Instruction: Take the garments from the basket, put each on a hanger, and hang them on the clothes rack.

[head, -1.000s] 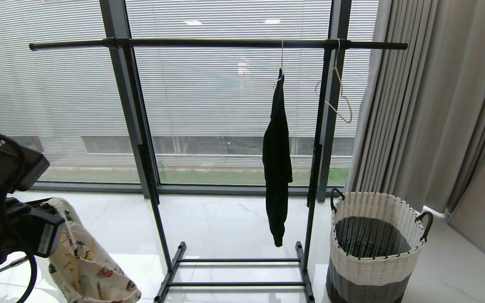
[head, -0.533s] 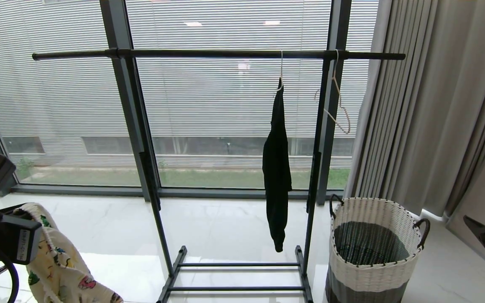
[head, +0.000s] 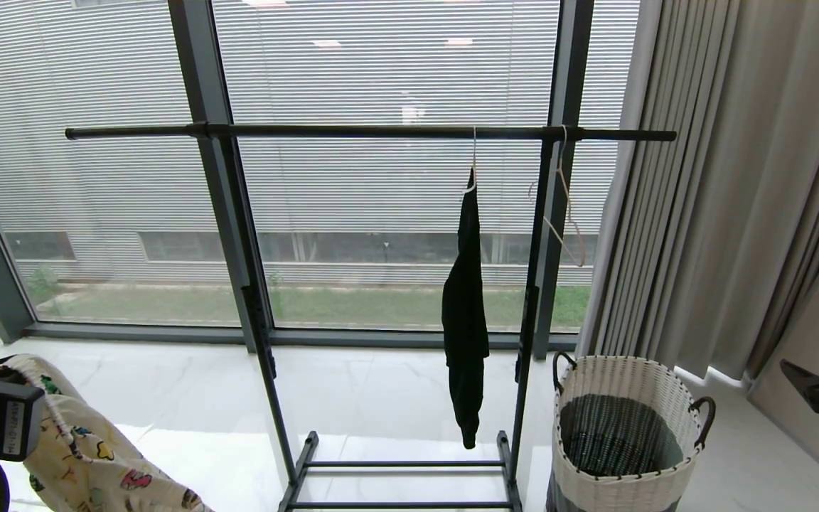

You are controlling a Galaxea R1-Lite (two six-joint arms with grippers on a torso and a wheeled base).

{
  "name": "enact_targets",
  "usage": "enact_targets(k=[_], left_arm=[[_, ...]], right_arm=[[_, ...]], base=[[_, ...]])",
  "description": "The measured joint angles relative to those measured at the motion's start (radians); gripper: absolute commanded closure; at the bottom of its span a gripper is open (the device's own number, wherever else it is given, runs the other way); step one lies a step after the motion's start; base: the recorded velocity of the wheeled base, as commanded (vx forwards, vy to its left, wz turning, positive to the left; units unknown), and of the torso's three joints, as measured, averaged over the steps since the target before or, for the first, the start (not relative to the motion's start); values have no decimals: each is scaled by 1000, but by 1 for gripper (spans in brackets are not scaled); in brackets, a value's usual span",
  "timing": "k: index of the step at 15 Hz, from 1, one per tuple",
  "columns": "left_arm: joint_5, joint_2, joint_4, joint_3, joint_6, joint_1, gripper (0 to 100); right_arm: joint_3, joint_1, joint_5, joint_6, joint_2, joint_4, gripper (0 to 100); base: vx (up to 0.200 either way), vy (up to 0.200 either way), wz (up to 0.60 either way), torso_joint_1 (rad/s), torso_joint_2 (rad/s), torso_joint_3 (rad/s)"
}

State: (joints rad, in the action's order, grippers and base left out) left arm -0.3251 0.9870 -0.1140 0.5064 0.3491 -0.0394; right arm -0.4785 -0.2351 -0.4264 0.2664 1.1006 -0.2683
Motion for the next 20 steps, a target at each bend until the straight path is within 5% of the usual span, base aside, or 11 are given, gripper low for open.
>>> enact_targets(k=[15,17,20], left_arm=[[0,-29,-1,-16,-1,62,100],[0,-28,0,-18,0,62,100],[1,-26,0,-18,0,62,100]], right_arm=[[22,37,31,-45,42,-11,0],[22,37,80,-62,44,-11,0],[15,36,306,-101,29,-11,0]], base=[[0,0,0,204,-453,-248],[0,0,0,18,-25,-11],[0,0,0,0,0,0]])
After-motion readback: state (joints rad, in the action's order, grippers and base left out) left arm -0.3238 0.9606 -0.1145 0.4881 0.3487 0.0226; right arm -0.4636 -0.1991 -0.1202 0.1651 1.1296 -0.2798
